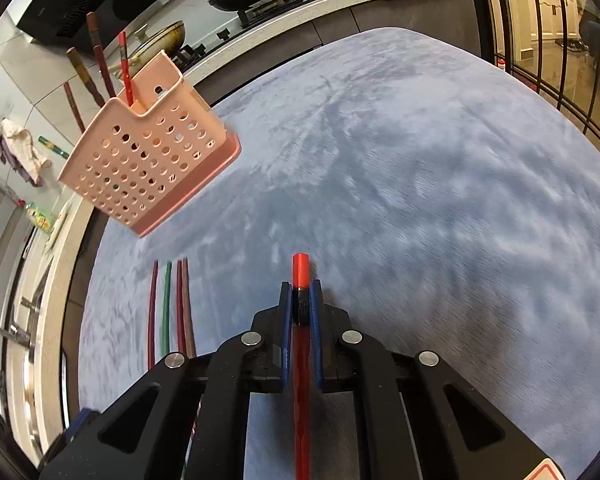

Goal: Organize utensils
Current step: 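Carry the red chopstick with the right tool and lower it into the basket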

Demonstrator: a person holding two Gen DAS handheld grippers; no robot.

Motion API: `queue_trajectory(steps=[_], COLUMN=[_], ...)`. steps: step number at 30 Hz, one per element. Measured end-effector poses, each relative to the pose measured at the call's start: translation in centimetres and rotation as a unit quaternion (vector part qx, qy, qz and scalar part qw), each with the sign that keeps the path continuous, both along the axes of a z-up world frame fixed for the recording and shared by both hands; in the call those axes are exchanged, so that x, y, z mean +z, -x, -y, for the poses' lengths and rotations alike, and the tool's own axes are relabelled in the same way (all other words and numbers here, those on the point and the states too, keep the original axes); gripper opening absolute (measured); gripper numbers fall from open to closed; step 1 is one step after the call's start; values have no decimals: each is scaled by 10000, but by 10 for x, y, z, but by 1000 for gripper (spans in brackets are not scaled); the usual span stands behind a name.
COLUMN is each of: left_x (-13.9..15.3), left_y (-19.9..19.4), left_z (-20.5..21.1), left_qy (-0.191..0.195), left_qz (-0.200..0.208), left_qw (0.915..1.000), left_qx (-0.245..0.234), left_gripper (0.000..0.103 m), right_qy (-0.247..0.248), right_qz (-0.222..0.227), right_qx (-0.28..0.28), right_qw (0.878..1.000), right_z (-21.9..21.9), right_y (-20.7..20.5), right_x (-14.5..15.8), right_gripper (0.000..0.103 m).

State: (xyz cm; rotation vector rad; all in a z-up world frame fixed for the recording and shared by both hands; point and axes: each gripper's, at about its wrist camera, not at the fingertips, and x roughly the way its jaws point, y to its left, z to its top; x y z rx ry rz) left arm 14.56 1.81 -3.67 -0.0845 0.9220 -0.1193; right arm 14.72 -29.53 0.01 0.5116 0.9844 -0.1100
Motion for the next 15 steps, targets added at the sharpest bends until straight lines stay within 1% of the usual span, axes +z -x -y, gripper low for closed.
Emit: queue_trajectory(steps=[3, 7, 10, 15], left_x=[-1, -2, -3, -4], left_y=[4, 9, 12, 14], left_z=[6, 13, 16, 17], left_qy=[23, 21, 11, -3], left_qz=[-20, -39, -50, -78], left_qw=[10000, 9999, 9999, 9999], left_qx=[-47, -107, -133, -152], left_gripper=[35, 36, 36, 36], right_qy=[87, 119, 311, 373], right_qz=[-82, -232, -235, -211], right_qx=[33, 176, 210, 312], right_qw=[9999, 9995, 9990, 9986], right_z=[5, 7, 4, 3], right_y=[10, 7, 1, -4], right_x=[-2, -8, -7, -6], right_gripper=[8, 9, 9, 7])
